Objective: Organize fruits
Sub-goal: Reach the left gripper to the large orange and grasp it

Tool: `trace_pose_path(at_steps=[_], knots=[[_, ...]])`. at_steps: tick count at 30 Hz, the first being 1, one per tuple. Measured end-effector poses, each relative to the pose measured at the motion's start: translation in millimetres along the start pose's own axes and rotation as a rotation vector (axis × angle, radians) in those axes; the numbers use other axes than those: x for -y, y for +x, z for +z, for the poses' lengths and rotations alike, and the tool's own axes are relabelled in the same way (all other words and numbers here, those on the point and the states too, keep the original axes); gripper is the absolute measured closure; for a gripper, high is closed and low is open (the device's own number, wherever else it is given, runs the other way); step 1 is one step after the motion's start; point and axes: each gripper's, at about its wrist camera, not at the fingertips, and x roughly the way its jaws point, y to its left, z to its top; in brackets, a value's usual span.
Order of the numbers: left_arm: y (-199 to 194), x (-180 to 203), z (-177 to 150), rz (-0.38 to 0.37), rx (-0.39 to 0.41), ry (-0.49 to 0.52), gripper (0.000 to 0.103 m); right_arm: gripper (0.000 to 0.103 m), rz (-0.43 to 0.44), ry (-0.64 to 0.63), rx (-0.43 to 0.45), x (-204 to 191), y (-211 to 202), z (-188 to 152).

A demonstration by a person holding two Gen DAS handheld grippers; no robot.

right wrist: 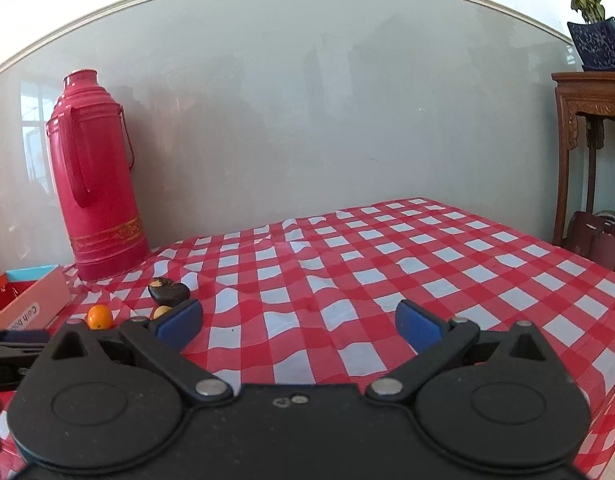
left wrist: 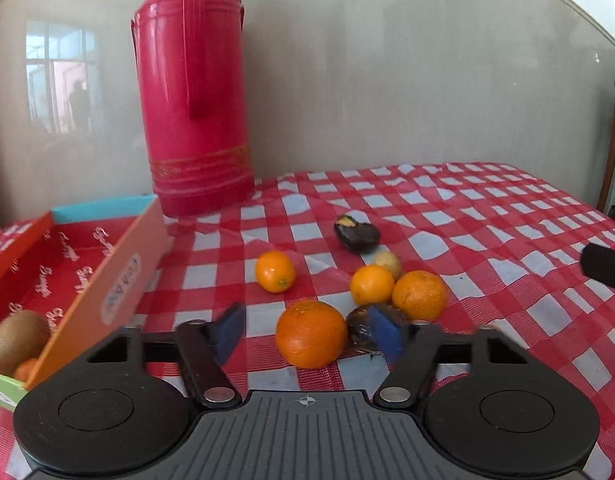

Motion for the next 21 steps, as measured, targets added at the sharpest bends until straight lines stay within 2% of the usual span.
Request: trace_pose_path(at_steps=[2,5,17,19,20,21], knots=[[2,-3,0,0.001,0.004,-0.034,0.042,0.006,0.005,0.002,0.001,1,-1,0],[4,-9,0,0.0,-0.009,-0.075,0.052,0.006,0.015,0.007,-0.005,1,0,1],[9,-16,-5,-0.013,-0.018,-0.156,0.052,0.006,0.043,0.009,-0.013,-6,1,0],[8,-16,-6,-0.017,-0.016,-0.155,0.057,0.006,0.045,0.012,-0.017,-6,2,0],[8,-15,-6,-0.033,-0.016,-0.157,0.063,0.006,0.045,0.014,-0.018,-6,2,1],[7,-15,-7,-0.031,-0.014,-0.156,0.063,0.006,0.045,0.015,-0.016,-6,2,0]])
